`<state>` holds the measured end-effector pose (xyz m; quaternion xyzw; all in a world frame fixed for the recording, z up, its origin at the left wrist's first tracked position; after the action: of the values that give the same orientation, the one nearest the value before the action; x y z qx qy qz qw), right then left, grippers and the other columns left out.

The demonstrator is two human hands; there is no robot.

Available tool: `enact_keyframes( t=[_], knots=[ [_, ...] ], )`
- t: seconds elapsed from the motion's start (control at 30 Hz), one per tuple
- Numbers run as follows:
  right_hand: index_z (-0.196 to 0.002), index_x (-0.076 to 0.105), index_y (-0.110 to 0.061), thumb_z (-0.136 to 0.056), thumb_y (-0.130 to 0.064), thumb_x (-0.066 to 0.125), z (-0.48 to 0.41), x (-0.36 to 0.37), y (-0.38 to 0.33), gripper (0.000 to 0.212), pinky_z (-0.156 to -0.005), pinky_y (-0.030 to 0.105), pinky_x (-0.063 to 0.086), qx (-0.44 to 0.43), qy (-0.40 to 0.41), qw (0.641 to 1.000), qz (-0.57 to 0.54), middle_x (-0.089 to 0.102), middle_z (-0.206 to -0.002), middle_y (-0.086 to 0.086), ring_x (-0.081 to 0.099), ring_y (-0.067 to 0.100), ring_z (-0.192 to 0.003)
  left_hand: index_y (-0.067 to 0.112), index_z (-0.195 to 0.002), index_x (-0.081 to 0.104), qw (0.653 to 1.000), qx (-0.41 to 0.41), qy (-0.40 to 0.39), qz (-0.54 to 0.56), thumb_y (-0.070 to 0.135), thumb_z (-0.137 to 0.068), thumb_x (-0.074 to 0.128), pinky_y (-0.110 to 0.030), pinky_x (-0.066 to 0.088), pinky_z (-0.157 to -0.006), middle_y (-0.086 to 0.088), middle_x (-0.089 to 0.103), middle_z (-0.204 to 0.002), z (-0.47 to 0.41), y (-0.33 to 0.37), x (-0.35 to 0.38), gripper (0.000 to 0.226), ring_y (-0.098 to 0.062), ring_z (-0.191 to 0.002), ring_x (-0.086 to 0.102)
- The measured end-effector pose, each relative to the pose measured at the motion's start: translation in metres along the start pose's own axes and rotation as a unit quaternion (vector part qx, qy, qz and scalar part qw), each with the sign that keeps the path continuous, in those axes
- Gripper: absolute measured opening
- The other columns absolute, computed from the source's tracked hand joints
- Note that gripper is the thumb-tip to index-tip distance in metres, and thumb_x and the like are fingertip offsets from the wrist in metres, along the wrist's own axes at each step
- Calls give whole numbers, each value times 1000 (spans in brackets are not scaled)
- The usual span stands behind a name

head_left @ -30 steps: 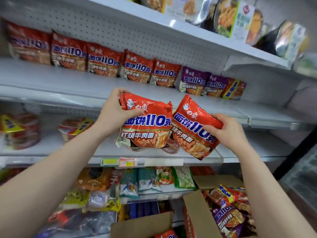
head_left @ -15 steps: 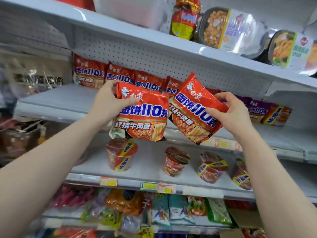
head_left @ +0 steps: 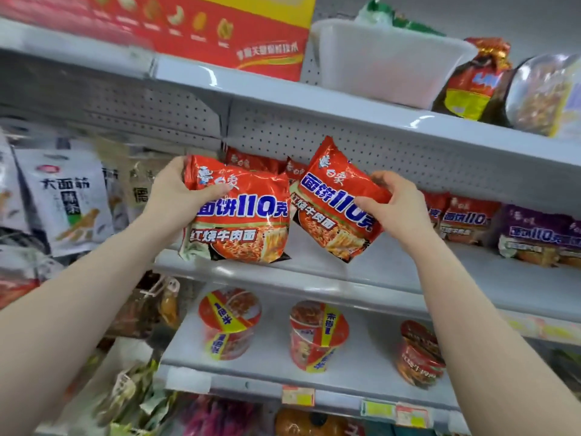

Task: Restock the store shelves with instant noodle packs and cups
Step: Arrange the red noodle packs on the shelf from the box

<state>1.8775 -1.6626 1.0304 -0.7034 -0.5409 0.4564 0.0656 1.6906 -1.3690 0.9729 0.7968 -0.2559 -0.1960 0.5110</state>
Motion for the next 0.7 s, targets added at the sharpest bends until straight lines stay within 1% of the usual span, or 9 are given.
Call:
enact_keyframes(
  t=[0.07,0.1,0.17,0.27,0.33,0.4,0.5,0.6,0.7],
  knots=[
    [-131,58,-21,-86,-25,76,-13,25,-16,49,-79,27,52,-23,-9,999,25,65,-126,1,64,16,-102,17,-120,56,1000,-4,11,9,27,-70,86,-48,59,-82,-2,72,-106,-11,-9,-21,60,-20,-89,73],
    [-131,58,-20,-86,-26,75,-19,38,-23,49,-79,28,53,-30,-18,999,36,65,-126,3,64,16,-102,16,-120,55,1000,-6,16,13,25,-72,85,-47,59,-83,-2,71,-107,-15,-12,-29,57,-20,-90,72],
    [-133,57,-19,-86,-27,75,-32,61,-33,51,-81,35,57,-34,-40,997,49,65,-127,4,63,16,-99,16,-119,54,999,-10,23,25,23,-75,82,-44,59,-82,-2,70,-107,-22,-17,-39,53,-19,-91,72],
    [-134,56,-18,-86,-28,75,-52,93,-44,53,-90,45,56,-43,-61,994,74,64,-129,7,65,23,-106,15,-123,52,999,-15,29,39,22,-77,80,-42,59,-81,-1,70,-108,-31,-25,-48,54,-18,-91,72],
    [-133,57,-18,-86,-28,74,-64,114,-51,50,-92,47,55,-55,-73,993,79,65,-128,7,65,25,-108,15,-125,51,998,-18,34,45,22,-78,80,-42,59,-80,-1,69,-108,-39,-33,-52,55,-18,-91,71],
    [-132,58,-17,-87,-25,74,-75,133,-54,48,-94,48,54,-70,-82,991,81,65,-127,7,65,25,-108,18,-122,50,998,-16,33,47,21,-79,79,-42,59,-80,0,69,-108,-48,-38,-53,52,-18,-91,71],
    [-136,56,-15,-88,-23,73,-94,162,-55,51,-97,45,52,-82,-100,989,77,62,-132,6,62,25,-114,21,-119,50,998,-14,21,55,19,-81,78,-45,59,-82,-1,70,-106,-66,-46,-47,47,-19,-91,72],
    [-137,56,-15,-88,-20,73,-116,186,-54,52,-101,35,48,-93,-118,986,71,60,-136,5,59,22,-119,21,-119,51,999,-8,3,52,20,-80,77,-51,58,-84,-4,70,-109,-83,-54,-37,47,-22,-94,72],
    [-137,56,-17,-89,-21,72,-142,214,-51,50,-98,28,42,-99,-140,981,89,60,-137,4,58,21,-121,22,-119,50,999,4,-7,33,23,-81,77,-49,58,-84,-3,70,-110,-102,-58,-25,47,-21,-95,71]
  ],
)
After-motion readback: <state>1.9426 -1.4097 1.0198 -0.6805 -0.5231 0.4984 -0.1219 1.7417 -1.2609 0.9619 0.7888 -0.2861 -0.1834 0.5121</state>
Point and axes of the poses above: each hand's wrist, its own z-axis away from the middle knuckle, its own x-axis out of the palm, y = z × x, the point moved 7 cm from there along -z, towards the middle knuckle
